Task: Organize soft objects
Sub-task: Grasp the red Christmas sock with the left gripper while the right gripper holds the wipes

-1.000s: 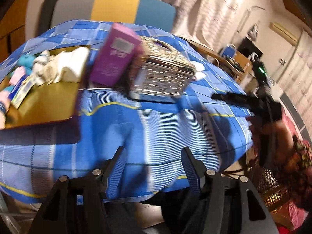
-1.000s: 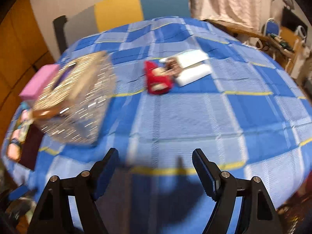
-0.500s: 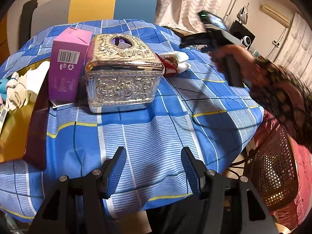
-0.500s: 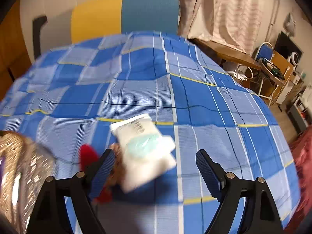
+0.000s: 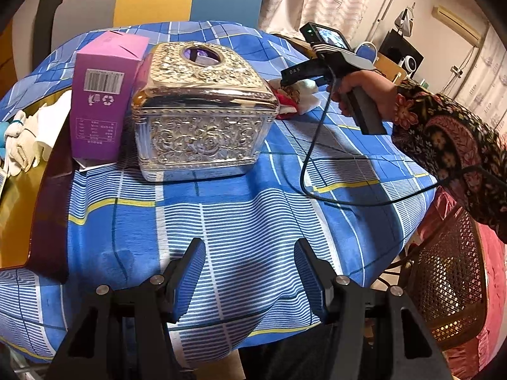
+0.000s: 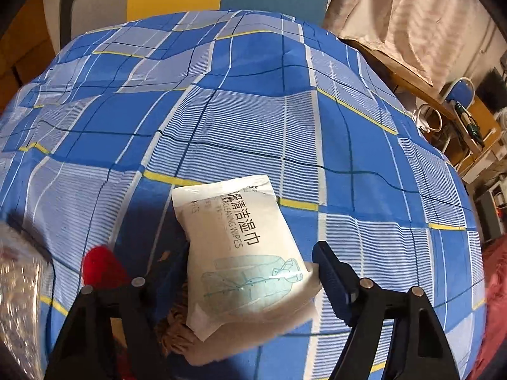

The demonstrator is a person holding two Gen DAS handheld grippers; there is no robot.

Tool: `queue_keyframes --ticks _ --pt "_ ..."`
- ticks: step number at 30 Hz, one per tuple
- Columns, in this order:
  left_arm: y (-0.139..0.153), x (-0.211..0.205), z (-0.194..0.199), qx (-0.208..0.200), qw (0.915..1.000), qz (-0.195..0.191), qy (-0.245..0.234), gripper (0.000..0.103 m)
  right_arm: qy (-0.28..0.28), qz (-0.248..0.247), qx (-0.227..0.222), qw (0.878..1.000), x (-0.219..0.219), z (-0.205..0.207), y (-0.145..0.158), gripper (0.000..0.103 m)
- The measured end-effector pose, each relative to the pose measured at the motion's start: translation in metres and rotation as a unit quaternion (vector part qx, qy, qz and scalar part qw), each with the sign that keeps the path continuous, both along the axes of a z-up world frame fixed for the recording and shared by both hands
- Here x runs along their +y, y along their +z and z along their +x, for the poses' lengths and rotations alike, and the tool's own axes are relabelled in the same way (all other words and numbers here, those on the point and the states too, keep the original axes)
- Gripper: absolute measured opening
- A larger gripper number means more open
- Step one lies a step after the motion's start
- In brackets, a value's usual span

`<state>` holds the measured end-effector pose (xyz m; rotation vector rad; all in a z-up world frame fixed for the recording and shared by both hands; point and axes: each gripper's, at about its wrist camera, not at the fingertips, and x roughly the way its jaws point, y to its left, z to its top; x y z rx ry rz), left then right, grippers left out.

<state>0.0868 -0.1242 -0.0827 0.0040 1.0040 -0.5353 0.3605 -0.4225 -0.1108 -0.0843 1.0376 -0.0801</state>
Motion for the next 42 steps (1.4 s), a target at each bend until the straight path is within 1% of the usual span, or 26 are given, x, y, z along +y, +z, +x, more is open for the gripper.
queue_keyframes --ticks 2,4,7,10,13,15,17,18,20,23,25,27,29,30,33,35,38,41,42 --pt "-0.001 -0.007 0.000 -0.001 1.0000 -0.003 -0.005 0.059 -0.004 0.007 -0.009 1.000 -0.005 -0.013 0.004 0.074" --pt "0.001 -0.012 0.000 -0.006 0.9999 -0.002 -0.010 0.059 -0.020 0.018 -0.018 0.999 -0.014 -0.025 0.006 0.072" --pt "0.004 -0.020 -0.003 -0.012 0.9997 -0.004 -0.023 0.059 -0.037 0.032 -0.031 0.998 -0.033 -0.056 0.010 0.070" --pt "0.006 -0.032 -0.004 -0.013 0.9993 -0.007 -0.034 0.059 -0.058 0.050 -0.029 0.997 -0.052 -0.084 0.009 0.069" --pt "0.011 -0.044 -0.005 -0.019 0.9990 -0.005 -0.041 0.059 -0.077 0.075 -0.015 0.994 -0.068 -0.119 0.000 0.069" --pt "0.014 -0.054 -0.003 -0.021 0.9988 -0.005 -0.044 0.059 -0.084 0.082 -0.006 0.993 -0.072 -0.138 -0.007 0.069" --pt "0.019 -0.063 0.003 -0.021 0.9988 -0.008 -0.044 0.059 -0.079 0.082 0.000 0.994 -0.072 -0.152 -0.014 0.071" --pt "0.020 -0.068 0.007 -0.019 0.9989 -0.009 -0.043 0.059 -0.072 0.079 0.000 0.994 -0.070 -0.158 -0.017 0.075" --pt "0.024 -0.079 0.016 -0.018 0.9989 -0.009 -0.041 0.059 -0.064 0.079 -0.019 0.995 -0.068 -0.165 -0.020 0.076" --pt "0.032 -0.104 0.036 -0.025 0.9991 0.009 -0.032 0.059 -0.057 0.070 -0.026 0.996 -0.066 -0.166 -0.022 0.076" --pt "0.036 -0.118 0.050 -0.025 0.9993 0.015 -0.025 0.059 -0.054 0.066 -0.023 0.996 -0.064 -0.164 -0.021 0.073" --pt "0.037 -0.134 0.065 -0.021 0.9993 0.026 -0.014 0.059 -0.049 0.060 -0.022 0.997 -0.062 -0.164 -0.020 0.066" --pt "0.037 -0.150 0.081 -0.023 0.9991 0.036 -0.006 0.059 -0.055 0.061 -0.020 0.996 -0.061 -0.164 -0.017 0.064" --pt "0.035 -0.159 0.090 -0.026 0.9986 0.046 -0.002 0.060 -0.059 0.069 -0.018 0.996 -0.062 -0.165 -0.016 0.063" --pt "0.025 -0.183 0.120 -0.027 0.9963 0.081 0.009 0.061 -0.067 0.099 -0.014 0.993 -0.068 -0.167 -0.013 0.062" --pt "0.016 -0.194 0.138 -0.030 0.9927 0.115 0.022 0.061 -0.072 0.110 -0.010 0.991 -0.072 -0.168 -0.013 0.062" --pt "-0.001 -0.203 0.162 -0.019 0.9880 0.149 0.036 0.061 -0.078 0.135 -0.006 0.988 -0.076 -0.168 -0.013 0.062" --pt "-0.017 -0.207 0.183 -0.011 0.9843 0.171 0.043 0.061 -0.076 0.145 -0.001 0.987 -0.076 -0.167 -0.014 0.062" --pt "-0.022 -0.207 0.187 -0.010 0.9840 0.172 0.046 0.063 -0.073 0.148 0.001 0.986 -0.075 -0.167 -0.014 0.063"
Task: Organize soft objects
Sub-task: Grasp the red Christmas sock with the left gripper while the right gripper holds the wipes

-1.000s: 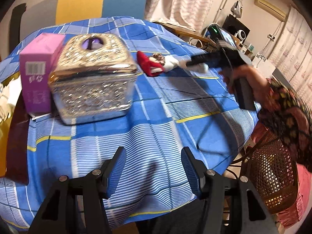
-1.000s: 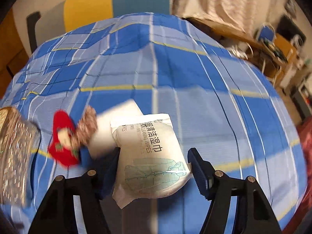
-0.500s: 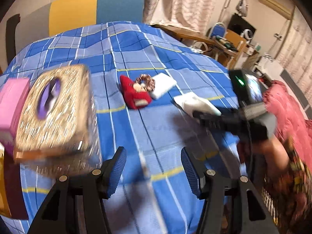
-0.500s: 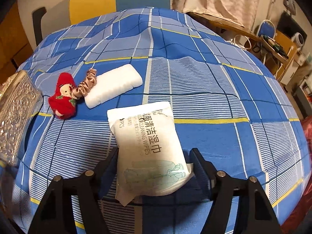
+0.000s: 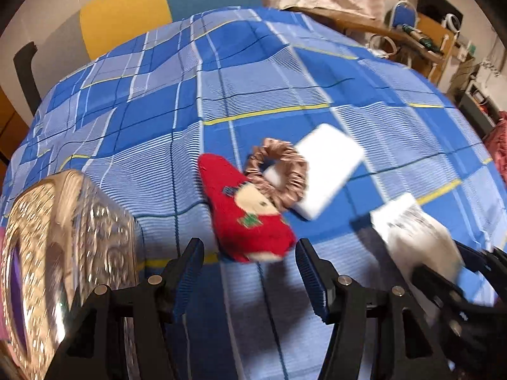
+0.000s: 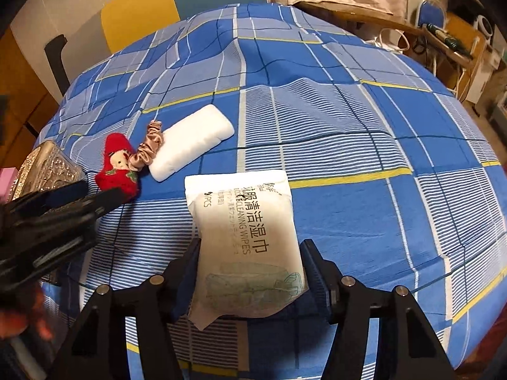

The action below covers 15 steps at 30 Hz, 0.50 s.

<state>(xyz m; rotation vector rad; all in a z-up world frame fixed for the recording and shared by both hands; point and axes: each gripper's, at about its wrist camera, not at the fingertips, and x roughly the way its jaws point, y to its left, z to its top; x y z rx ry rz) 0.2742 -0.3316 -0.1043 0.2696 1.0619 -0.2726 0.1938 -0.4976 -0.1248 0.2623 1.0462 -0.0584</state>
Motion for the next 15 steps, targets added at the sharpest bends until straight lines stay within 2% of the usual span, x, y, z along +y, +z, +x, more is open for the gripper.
queue_keyframes --ticks 2,6,7,8,10,15 --pt "-0.008 -0.001 0.009 0.011 0.9999 -0.005 -0.001 0.067 0.004 0.005 0.003 1.000 0.001 0.001 -0.001 0.063" --pt "-0.013 -0.001 0.015 0.001 0.9998 -0.019 0.005 0.066 0.006 0.003 0.009 1.000 0.004 0.002 -0.003 0.063" --pt "-0.014 0.000 0.015 -0.003 0.9997 -0.025 0.008 0.055 0.007 0.001 0.008 1.000 0.004 0.002 -0.002 0.063" --pt "-0.013 0.002 0.013 -0.004 0.9992 -0.039 0.007 0.050 0.007 0.001 0.009 1.000 0.004 0.002 -0.002 0.063" --pt "-0.011 0.003 0.009 -0.010 0.9990 -0.043 0.004 0.042 0.008 0.001 0.011 1.000 0.003 0.003 -0.003 0.063" --pt "0.007 0.014 -0.009 -0.024 0.9963 -0.082 0.000 0.038 0.021 -0.010 0.026 0.999 0.007 0.007 -0.007 0.068"
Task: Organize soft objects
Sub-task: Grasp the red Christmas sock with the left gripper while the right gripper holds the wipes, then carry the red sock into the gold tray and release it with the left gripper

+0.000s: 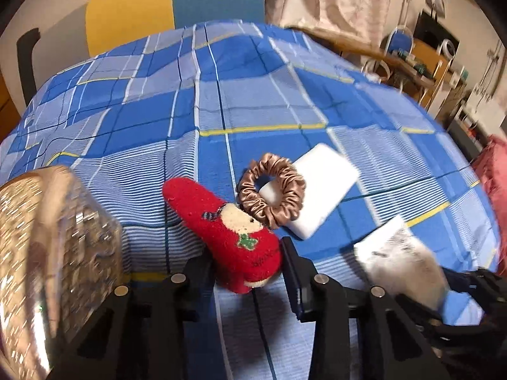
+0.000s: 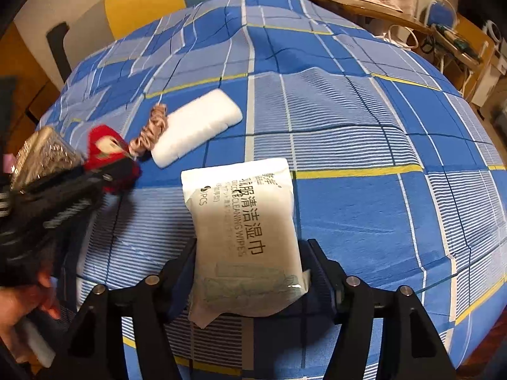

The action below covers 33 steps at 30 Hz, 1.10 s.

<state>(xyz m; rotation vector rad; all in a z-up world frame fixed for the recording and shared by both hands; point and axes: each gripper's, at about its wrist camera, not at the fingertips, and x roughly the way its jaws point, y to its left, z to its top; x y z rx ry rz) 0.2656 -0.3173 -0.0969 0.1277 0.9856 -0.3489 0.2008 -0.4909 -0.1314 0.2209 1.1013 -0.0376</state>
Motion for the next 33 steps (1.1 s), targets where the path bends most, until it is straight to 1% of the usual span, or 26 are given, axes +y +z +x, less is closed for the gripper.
queue_keyframes --ticks 4,9,11,14,18,23,26,30,33 --pt "0.013 0.011 -0.022 -0.002 0.9994 -0.034 -0.009 0.038 0.009 -0.011 -0.002 1.000 0.002 -0.001 -0.001 0.066" --pt "0.022 0.026 -0.055 0.000 0.9962 -0.078 -0.037 0.038 0.012 -0.018 -0.012 1.000 0.005 -0.002 0.000 0.062" --pt "0.026 0.030 -0.068 -0.004 0.9954 -0.086 -0.044 0.038 0.012 -0.019 -0.016 1.000 0.005 -0.003 0.000 0.060" --pt "0.034 0.042 -0.089 -0.009 0.9923 -0.107 -0.061 0.038 0.009 -0.019 -0.024 0.999 0.004 -0.003 0.002 0.057" --pt "0.047 0.060 -0.114 -0.024 0.9891 -0.122 -0.079 0.038 -0.001 -0.012 -0.032 0.999 0.001 -0.006 0.004 0.056" --pt "0.063 0.091 -0.134 -0.044 0.9876 -0.130 -0.077 0.038 -0.012 0.004 -0.039 0.999 -0.001 -0.009 0.005 0.055" --pt "0.072 0.111 -0.147 -0.061 0.9869 -0.130 -0.073 0.038 -0.012 0.000 -0.041 0.999 0.001 -0.011 0.006 0.055" --pt "0.082 0.140 -0.160 -0.080 0.9868 -0.129 -0.056 0.038 -0.008 -0.006 -0.049 0.999 0.007 -0.013 0.007 0.055" --pt "0.086 0.169 -0.164 -0.088 0.9874 -0.128 -0.030 0.038 -0.008 -0.007 -0.054 0.999 0.011 -0.015 0.008 0.055"
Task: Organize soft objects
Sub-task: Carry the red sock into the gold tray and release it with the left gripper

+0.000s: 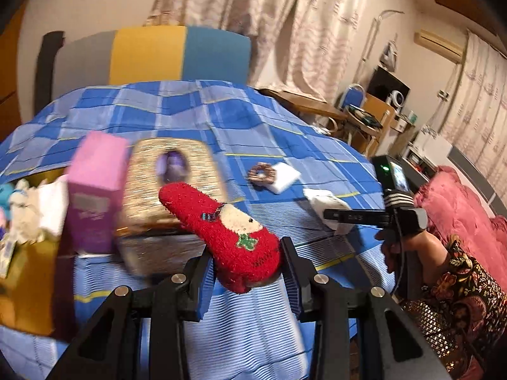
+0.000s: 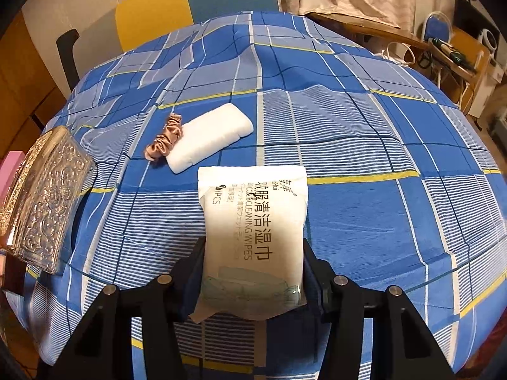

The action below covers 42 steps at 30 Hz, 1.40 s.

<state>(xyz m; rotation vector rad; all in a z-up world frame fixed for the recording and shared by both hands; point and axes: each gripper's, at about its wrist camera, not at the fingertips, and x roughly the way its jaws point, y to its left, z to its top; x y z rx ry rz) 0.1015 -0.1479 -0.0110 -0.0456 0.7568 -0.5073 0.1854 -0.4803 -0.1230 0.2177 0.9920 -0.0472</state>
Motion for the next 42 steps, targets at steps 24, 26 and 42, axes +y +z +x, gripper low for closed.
queue_keyframes --ticks 24,26,42 --pt "-0.051 0.213 0.088 0.095 0.9842 0.095 0.115 0.039 -0.049 0.019 -0.042 0.998 0.014 -0.043 0.020 0.055" --pt "-0.060 0.220 0.098 0.104 0.9832 0.102 0.110 0.042 -0.050 0.020 -0.044 0.998 0.019 -0.050 0.022 0.055" --pt "-0.054 0.260 0.056 0.067 0.9719 0.054 0.219 0.052 -0.046 0.074 -0.099 0.991 0.066 -0.091 0.071 0.055"
